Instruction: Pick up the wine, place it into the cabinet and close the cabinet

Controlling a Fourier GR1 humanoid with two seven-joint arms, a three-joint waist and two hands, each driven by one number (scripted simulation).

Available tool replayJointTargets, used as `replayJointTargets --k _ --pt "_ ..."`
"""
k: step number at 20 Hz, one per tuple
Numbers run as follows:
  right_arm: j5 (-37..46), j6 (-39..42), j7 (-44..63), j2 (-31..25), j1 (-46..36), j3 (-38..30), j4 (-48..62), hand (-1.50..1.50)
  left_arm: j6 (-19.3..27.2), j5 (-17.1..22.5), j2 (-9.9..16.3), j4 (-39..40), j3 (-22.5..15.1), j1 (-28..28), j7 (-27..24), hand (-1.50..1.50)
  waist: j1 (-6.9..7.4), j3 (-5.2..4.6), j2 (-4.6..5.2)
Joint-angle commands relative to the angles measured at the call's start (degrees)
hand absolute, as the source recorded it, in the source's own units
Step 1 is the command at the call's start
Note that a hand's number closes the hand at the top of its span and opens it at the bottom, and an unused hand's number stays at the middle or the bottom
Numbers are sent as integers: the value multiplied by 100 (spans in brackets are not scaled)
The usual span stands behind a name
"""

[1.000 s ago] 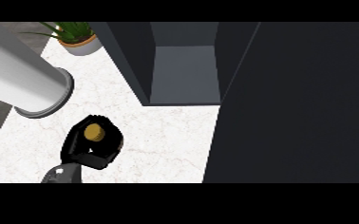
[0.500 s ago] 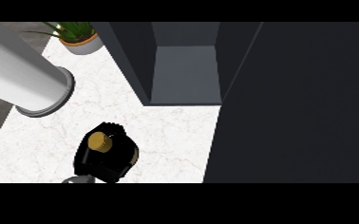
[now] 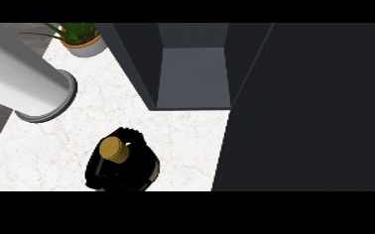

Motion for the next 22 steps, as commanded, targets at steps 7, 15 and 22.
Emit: replayJointTargets --k 7,15,22 --pt "351 -28 606 -245 271 149 -1283 -150 1658 -11 -40 -976 -1177 -60 568 150 -33 -12 -2" --pt "-83 55 258 -524 694 -107 -1597 -150 2442 -200 -41 -575 -1001 -803 670 150 -112 -5 12" --pt "220 -10 -46 -428 802 160 -1298 -150 2707 -182 -40 199 -888 -1662 667 150 -108 -9 25"
